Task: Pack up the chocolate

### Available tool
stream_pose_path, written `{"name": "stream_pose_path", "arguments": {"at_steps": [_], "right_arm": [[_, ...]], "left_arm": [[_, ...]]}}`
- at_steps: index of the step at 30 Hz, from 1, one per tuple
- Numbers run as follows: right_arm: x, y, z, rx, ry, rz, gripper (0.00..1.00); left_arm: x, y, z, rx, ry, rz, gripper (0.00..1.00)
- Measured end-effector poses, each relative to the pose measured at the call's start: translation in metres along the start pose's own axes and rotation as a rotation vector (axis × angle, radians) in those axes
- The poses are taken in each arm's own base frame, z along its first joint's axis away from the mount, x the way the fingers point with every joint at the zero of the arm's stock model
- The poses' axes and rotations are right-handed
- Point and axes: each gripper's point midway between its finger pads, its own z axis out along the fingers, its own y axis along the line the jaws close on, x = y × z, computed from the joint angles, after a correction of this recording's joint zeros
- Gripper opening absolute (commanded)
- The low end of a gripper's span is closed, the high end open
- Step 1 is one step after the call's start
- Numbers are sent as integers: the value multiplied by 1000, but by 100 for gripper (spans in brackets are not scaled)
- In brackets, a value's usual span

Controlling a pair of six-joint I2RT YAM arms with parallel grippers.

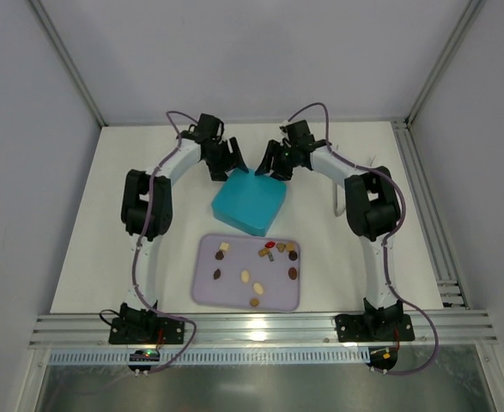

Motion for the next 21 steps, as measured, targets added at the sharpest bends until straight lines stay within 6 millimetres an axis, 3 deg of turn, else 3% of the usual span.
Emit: {"name": "stream_pose_path", "arguments": {"at_steps": [3, 7, 14, 18, 21], "right_arm": [[-11, 12, 12, -11, 11, -38, 59], [-30, 12, 12, 13, -22, -59, 61], [-41, -4, 9, 67, -47, -67, 70], [-57, -16, -6, 108, -92, -77, 76], [-78, -16, -36, 134, -166, -81, 77]], "left_arm": [[9, -21, 9, 23, -2, -37, 51], [11, -32, 13, 57, -14, -89, 63], [26, -45, 21, 83, 16, -96, 72], [26, -41, 21, 90, 18, -65, 80], [24, -38, 21, 108, 17, -28, 81]]}}
